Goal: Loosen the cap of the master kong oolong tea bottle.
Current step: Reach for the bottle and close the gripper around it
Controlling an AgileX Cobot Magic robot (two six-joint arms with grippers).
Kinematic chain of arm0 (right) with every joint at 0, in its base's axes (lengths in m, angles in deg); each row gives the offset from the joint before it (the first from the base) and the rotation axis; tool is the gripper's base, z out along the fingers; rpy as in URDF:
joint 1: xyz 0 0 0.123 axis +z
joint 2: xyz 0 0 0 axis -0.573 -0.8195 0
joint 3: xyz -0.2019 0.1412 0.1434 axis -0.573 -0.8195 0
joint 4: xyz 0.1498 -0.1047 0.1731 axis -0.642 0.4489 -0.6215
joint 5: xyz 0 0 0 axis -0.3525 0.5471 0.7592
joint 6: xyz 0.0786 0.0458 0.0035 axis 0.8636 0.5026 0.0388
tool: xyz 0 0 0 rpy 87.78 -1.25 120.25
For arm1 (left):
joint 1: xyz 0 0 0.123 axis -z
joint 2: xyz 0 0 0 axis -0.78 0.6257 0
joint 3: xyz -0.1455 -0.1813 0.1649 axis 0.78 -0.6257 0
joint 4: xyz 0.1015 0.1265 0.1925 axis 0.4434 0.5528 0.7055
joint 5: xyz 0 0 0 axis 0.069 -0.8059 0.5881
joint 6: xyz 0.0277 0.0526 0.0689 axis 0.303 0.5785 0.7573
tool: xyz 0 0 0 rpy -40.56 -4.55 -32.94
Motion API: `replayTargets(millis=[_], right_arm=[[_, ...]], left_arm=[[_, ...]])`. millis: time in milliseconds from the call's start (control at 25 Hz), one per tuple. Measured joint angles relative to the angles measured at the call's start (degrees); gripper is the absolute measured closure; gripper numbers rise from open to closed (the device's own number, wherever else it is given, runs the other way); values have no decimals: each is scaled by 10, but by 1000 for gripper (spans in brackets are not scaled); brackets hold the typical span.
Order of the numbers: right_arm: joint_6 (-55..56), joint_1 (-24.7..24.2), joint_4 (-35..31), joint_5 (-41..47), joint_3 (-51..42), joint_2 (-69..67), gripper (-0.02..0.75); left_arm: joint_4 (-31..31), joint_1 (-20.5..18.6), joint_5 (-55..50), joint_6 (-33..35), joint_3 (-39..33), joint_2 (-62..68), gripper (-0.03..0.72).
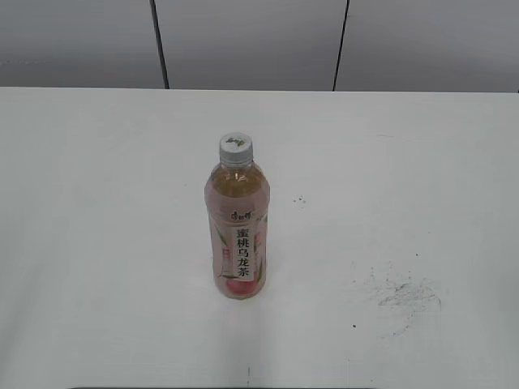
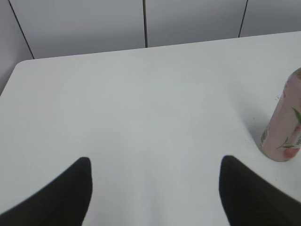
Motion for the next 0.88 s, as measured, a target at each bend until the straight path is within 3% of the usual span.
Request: replayTargets(millis=[880], right_arm=[[0,0,0,0,0,0,183]], left_arm=[[0,0,0,0,0,0,188]])
